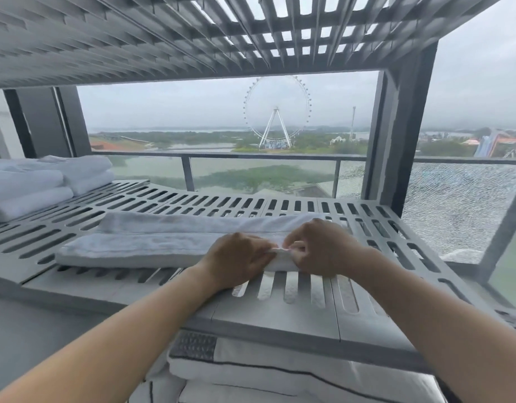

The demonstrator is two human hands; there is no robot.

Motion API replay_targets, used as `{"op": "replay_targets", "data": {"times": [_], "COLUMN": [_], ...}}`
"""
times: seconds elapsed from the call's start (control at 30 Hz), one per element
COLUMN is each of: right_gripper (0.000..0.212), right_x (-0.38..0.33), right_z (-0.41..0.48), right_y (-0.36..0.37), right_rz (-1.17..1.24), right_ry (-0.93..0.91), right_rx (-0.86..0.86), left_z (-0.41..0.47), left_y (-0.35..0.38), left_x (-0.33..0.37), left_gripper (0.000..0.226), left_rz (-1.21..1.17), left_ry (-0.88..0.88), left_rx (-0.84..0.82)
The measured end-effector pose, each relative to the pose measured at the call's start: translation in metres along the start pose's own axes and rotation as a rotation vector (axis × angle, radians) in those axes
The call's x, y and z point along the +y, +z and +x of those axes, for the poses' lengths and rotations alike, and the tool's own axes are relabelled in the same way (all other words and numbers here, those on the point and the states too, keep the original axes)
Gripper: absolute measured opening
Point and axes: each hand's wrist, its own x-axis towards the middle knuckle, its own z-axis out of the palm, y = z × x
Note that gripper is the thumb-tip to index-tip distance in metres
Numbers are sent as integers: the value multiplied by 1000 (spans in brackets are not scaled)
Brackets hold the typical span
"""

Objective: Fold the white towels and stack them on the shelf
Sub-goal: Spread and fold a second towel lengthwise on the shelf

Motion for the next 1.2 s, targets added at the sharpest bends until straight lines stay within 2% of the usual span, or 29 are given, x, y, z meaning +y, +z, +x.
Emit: {"op": "replay_targets", "data": {"times": [0.13,0.2,0.3,0.37,0.47,0.53,0.73,0.87,0.93,1.03,1.13,1.2], "right_gripper": [30,30,47,50,58,65,70,68,63,56,51,51], "right_x": [-3,-11,-22,-22,-3,9,21,22,21,14,7,3], "right_z": [26,42,62,65,57,51,49,48,48,48,46,48], "right_y": [-4,3,22,35,44,42,38,40,40,40,42,44], "right_rz": [111,155,170,118,93,78,66,68,45,13,151,127], "right_ry": [86,193,254,246,279,312,283,257,225,60,-7,19], "right_rx": [-64,-58,-163,-274,-366,-395,-410,-376,-302,-140,-268,-339], "left_z": [16,27,38,40,36,35,32,29,27,22,19,20], "left_y": [-9,-9,-5,2,16,19,16,13,12,15,16,13], "left_x": [-5,-15,-30,-35,-39,-43,-40,-33,-27,-15,-8,-8], "left_gripper": [28,25,34,38,48,54,67,72,69,69,78,73], "left_rz": [-310,-278,-146,-130,-74,-6,105,152,184,222,225,193], "left_ry": [-234,-372,-483,-488,-429,-419,-383,-380,-387,-468,-639,-668], "left_rx": [14,47,-1,-112,-380,-450,-514,-499,-462,-385,-385,-431]}}
